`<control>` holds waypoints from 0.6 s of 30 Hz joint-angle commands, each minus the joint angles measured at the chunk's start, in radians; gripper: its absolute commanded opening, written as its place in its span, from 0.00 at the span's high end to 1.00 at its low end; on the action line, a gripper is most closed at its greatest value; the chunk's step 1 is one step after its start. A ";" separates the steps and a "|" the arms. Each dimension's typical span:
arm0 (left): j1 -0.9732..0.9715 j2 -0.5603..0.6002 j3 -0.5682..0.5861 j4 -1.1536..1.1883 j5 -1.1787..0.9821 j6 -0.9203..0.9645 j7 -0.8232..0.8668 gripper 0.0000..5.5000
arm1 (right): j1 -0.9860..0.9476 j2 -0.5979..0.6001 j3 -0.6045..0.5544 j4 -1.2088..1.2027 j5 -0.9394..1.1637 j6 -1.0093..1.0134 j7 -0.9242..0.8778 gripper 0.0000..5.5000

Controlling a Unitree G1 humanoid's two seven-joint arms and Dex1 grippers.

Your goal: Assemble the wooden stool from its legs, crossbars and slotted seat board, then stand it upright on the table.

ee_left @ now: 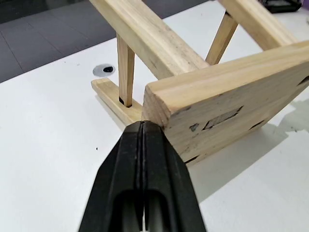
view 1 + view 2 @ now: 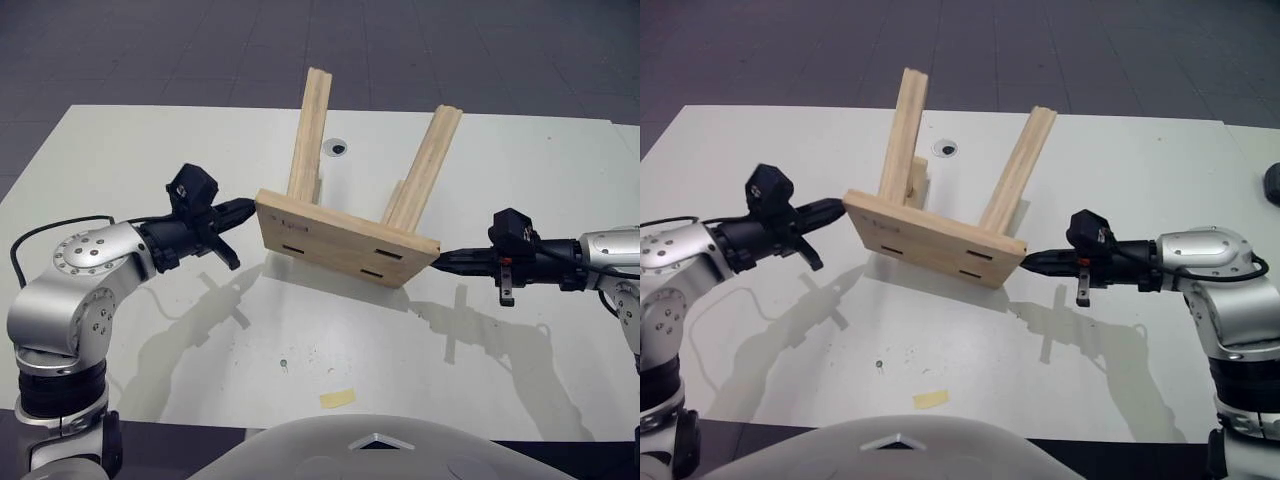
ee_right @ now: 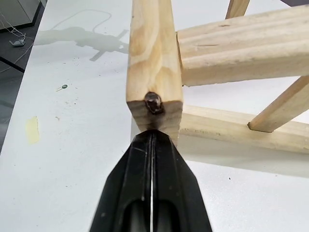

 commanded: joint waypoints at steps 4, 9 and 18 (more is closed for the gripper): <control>-0.077 -0.086 -0.088 -0.088 -0.158 0.022 -0.015 1.00 | -0.162 0.082 -0.018 0.049 0.032 -0.064 -0.088 1.00; 0.022 -0.042 -0.146 -0.099 -0.097 -0.013 -0.014 1.00 | -0.159 0.085 0.002 0.057 0.009 -0.076 -0.097 1.00; 0.060 -0.055 -0.167 0.008 0.020 -0.104 0.034 1.00 | -0.109 0.069 0.040 0.023 -0.003 -0.094 -0.063 1.00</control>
